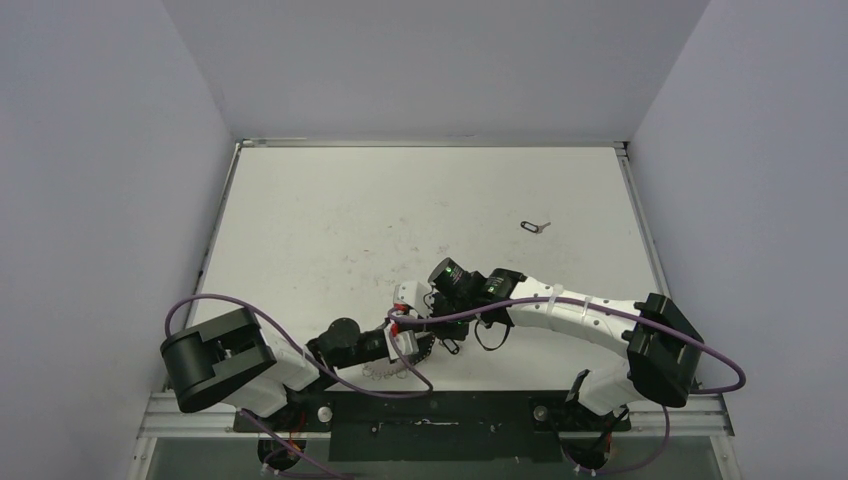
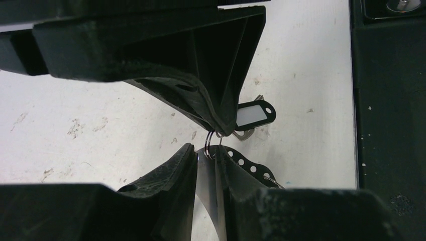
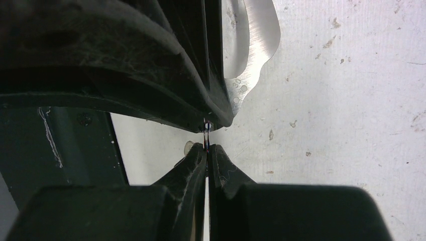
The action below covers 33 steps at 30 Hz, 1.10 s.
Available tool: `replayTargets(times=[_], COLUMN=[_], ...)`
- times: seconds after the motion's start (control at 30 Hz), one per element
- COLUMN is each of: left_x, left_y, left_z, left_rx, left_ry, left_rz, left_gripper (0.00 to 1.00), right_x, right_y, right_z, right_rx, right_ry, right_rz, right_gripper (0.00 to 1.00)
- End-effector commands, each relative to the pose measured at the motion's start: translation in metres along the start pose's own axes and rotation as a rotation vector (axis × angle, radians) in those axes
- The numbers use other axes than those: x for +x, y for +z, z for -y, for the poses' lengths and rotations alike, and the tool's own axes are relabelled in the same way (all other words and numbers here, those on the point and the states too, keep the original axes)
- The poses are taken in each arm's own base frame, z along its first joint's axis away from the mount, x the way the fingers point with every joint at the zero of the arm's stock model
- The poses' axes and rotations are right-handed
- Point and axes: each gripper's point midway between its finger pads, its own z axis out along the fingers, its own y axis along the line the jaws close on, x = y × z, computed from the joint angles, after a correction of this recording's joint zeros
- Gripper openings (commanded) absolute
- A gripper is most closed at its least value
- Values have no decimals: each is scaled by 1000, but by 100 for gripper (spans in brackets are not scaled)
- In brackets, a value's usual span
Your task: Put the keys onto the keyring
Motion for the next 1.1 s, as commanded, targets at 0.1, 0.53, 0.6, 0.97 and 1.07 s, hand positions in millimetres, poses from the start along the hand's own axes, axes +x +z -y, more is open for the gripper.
replayTargets(times=[0.1,0.53,0.6,0.97,1.07], left_x=[-27,-14,-9,-8,-8], left_y=[12,14,11,7,9], left_z=[-4,-2,-3,-11,-11], left_rx=[4,12,-2,-31,-26], left_ry=[23,37,31,39,39], left_rz=[90,24,-3,-54,-51], left_gripper=[24,0,1,19,19], right_x=[-26,-29,-29,-33,-34], right_y=[-9,-11,-12,-16,-17], right_z=[1,1,2,0,-1], right_rx=[8,18,20,10,8], right_ry=[-18,-24,-24,-33,-35], right_rz=[89,109,112,128,130], right_gripper=[0,0,0,0,0])
